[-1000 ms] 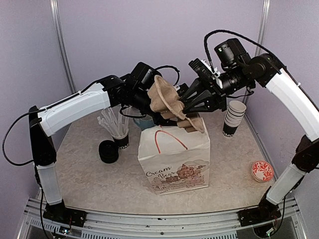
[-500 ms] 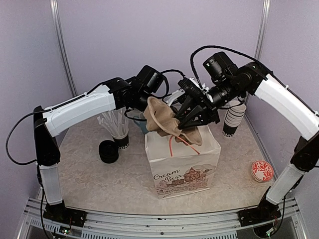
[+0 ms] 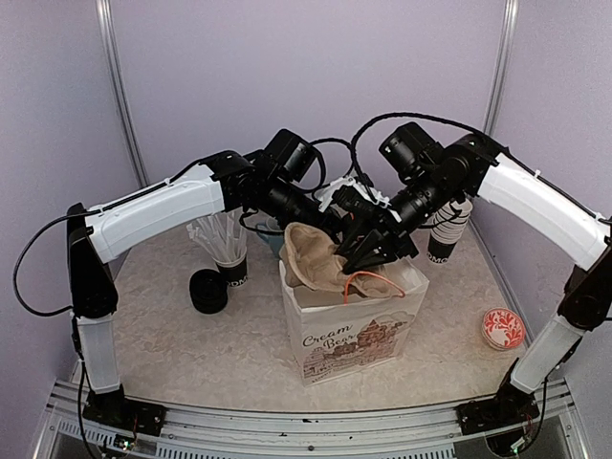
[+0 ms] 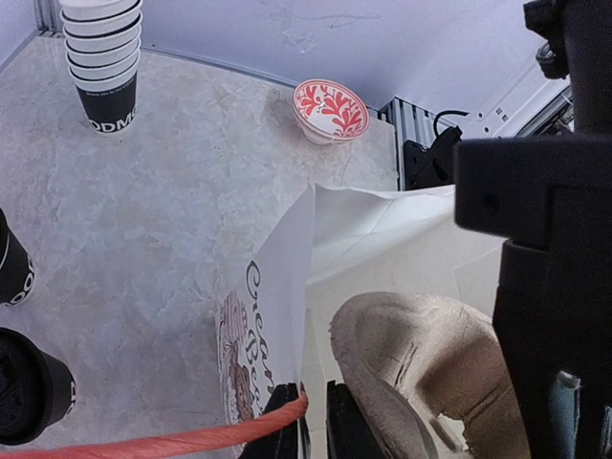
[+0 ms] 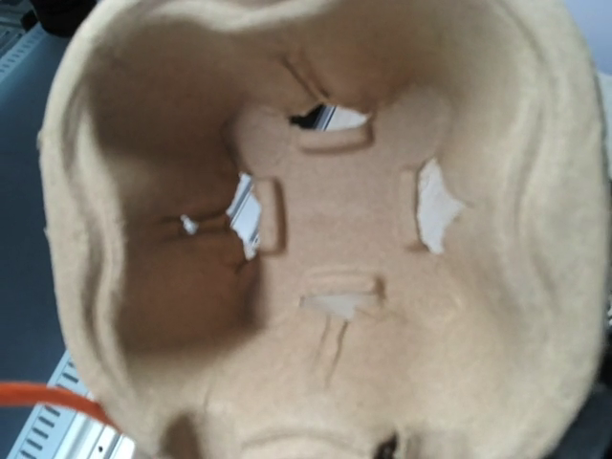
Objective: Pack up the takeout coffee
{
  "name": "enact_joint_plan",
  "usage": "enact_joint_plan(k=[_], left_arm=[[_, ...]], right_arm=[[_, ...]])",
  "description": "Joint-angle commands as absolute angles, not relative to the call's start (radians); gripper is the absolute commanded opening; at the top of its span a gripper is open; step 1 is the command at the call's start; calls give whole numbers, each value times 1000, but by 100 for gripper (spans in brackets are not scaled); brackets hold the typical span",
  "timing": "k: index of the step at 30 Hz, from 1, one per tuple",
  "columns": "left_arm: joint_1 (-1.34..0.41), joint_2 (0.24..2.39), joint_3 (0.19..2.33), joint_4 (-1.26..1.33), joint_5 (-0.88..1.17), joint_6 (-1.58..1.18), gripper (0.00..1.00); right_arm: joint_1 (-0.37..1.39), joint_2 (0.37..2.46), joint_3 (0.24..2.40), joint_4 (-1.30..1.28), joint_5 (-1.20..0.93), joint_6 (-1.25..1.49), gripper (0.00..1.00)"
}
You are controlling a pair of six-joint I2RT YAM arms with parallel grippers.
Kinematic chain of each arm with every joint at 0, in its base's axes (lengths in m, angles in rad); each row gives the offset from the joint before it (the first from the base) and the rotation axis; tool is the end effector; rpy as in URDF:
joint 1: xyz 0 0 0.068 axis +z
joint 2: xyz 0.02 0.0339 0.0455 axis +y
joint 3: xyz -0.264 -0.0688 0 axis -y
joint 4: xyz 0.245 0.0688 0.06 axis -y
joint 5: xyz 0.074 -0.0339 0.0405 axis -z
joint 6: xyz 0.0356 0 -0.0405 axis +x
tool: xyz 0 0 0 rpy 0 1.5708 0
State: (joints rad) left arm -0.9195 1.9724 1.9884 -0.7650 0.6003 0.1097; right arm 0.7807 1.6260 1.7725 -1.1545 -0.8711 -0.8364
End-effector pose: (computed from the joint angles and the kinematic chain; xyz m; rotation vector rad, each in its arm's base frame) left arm 0.2525 -0.3644 0.3500 1.4581 1.9234 -1.0910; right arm 0.2081 0.2445 0.3902 -1.9226 1.3975 1.0768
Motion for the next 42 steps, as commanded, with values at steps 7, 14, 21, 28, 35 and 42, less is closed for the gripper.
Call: enact_joint_plan(k=[7, 14, 21, 28, 35, 42], left_arm=[[-925, 1977, 2017, -766, 596, 120, 25], [-913, 1937, 1975, -682, 517, 81, 43], [-918, 1902, 1969, -661, 526, 73, 55], [-887, 1858, 1969, -625, 656, 9, 53], [-836, 1837, 1977, -639, 797, -84, 42], [-828, 1819, 1953, -667, 923, -156, 43]], right_arm=[[782, 1609, 1738, -1226, -751, -828, 20], [782, 1622, 1754, -1272, -655, -821, 20], [781, 1631, 1748, -1283, -610, -818, 21], [782, 1644, 1732, -1294, -590, -821, 21], [781, 1640, 1730, -1296, -585, -818, 20], [782, 1641, 1727, -1293, -569, -816, 21]])
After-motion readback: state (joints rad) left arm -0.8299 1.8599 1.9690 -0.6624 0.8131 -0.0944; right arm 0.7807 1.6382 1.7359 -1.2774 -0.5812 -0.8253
